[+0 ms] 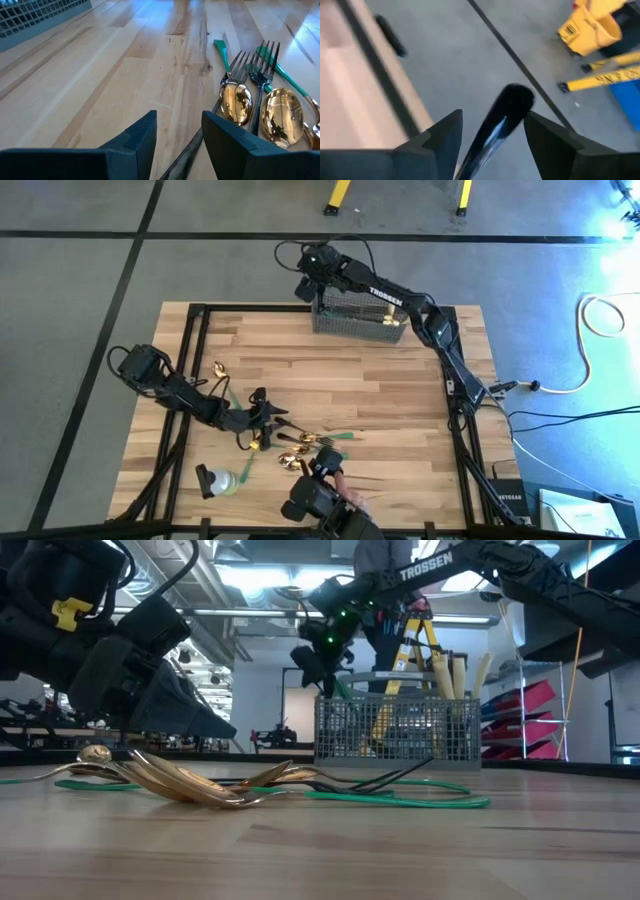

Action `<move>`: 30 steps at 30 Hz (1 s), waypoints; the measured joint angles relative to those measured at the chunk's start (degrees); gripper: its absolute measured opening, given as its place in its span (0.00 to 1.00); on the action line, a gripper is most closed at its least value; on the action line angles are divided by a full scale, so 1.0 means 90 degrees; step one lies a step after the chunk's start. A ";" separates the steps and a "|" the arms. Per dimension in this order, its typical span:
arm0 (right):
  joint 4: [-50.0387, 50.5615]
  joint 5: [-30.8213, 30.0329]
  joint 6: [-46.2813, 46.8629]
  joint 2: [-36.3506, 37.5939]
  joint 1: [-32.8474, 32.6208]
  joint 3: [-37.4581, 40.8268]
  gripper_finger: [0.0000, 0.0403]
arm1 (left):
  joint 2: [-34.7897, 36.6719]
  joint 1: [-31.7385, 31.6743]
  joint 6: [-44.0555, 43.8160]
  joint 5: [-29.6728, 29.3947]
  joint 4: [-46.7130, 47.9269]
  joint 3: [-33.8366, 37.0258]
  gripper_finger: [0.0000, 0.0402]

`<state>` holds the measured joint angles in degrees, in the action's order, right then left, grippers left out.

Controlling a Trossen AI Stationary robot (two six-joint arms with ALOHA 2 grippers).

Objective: Sort silverware
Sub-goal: Put the black fork into the gray organizer

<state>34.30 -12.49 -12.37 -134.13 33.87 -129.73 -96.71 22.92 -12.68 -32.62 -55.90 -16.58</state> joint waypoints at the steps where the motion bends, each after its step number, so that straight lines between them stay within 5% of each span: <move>1: 0.0009 0.0095 0.0006 0.0002 0.0005 0.0000 0.48 | 0.0000 0.0000 0.0032 0.0000 0.0000 0.0000 0.35; 7: 0.0177 0.0126 0.0013 0.0002 0.0039 0.0002 0.44 | 0.0000 0.0000 0.0067 0.0000 -0.0007 0.0000 0.35; 19: 0.0364 0.0236 0.0176 0.0074 -0.0084 0.0012 0.11 | 0.0000 0.0000 0.0053 0.0000 -0.0007 0.0000 0.35; 30: 0.0797 0.0095 0.0185 0.0508 -0.0256 0.0010 0.09 | 0.0000 -0.0002 0.0037 0.0000 -0.0034 0.0000 0.35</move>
<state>41.48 -11.63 -10.70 -129.56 31.56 -129.64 -96.71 22.90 -12.35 -32.62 -56.20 -16.58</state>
